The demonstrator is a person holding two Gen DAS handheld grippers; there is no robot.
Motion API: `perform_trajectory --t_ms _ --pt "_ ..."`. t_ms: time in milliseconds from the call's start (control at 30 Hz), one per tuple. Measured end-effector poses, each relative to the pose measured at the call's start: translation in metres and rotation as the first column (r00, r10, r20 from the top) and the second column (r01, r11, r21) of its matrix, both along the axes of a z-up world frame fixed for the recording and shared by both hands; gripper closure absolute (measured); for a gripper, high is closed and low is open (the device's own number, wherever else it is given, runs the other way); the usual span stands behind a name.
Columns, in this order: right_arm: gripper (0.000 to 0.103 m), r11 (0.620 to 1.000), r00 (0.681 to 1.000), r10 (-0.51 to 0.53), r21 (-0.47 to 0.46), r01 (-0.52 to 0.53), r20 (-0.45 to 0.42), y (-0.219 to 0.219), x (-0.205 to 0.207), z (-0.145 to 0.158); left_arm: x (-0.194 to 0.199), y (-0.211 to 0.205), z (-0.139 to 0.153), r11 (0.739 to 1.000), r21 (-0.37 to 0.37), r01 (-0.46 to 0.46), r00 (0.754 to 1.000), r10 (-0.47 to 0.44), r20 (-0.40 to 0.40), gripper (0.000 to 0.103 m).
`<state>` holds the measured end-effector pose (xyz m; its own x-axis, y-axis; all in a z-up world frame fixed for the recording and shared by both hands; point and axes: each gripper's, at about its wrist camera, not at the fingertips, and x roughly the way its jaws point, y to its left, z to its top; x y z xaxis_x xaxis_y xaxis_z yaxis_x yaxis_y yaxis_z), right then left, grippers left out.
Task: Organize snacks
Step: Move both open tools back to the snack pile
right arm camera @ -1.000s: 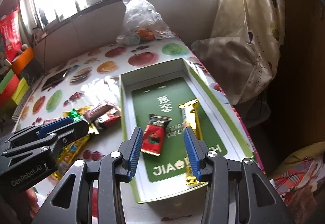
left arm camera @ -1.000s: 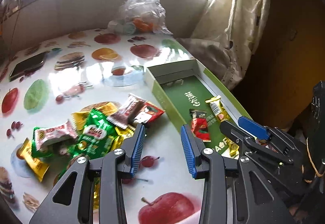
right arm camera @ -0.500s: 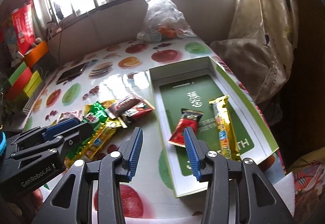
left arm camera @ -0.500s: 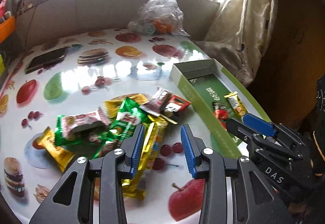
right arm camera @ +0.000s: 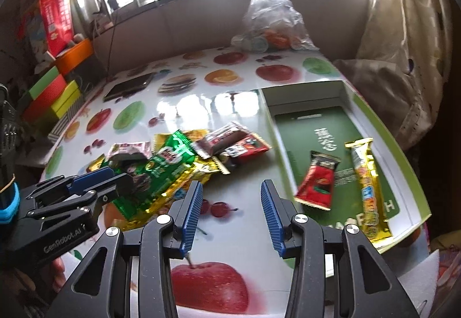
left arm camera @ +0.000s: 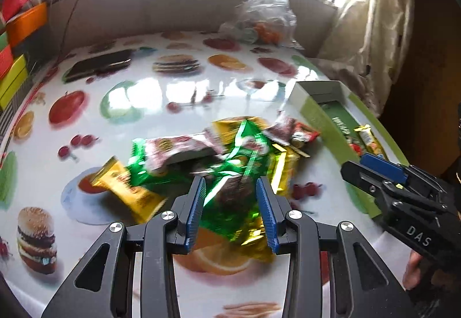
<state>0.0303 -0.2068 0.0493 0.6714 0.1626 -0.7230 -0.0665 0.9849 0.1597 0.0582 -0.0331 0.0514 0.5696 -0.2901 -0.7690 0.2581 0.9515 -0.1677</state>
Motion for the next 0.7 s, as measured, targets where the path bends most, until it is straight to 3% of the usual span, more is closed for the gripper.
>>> perform_trajectory --t_ms 100,300,700 --pt "0.061 1.0 1.0 0.026 0.0 -0.026 -0.015 0.009 0.003 -0.005 0.002 0.016 -0.003 0.999 -0.036 -0.015 1.0 0.014 -0.009 0.065" --pt "0.061 0.998 0.997 0.067 0.007 -0.067 -0.047 0.03 0.009 -0.015 0.005 0.039 -0.006 0.997 -0.027 -0.07 0.997 0.069 -0.014 0.065" --pt "0.061 0.994 0.989 0.091 0.065 -0.084 -0.113 0.051 0.028 -0.037 0.007 0.043 -0.013 0.997 -0.039 -0.067 0.997 0.066 -0.031 0.065"
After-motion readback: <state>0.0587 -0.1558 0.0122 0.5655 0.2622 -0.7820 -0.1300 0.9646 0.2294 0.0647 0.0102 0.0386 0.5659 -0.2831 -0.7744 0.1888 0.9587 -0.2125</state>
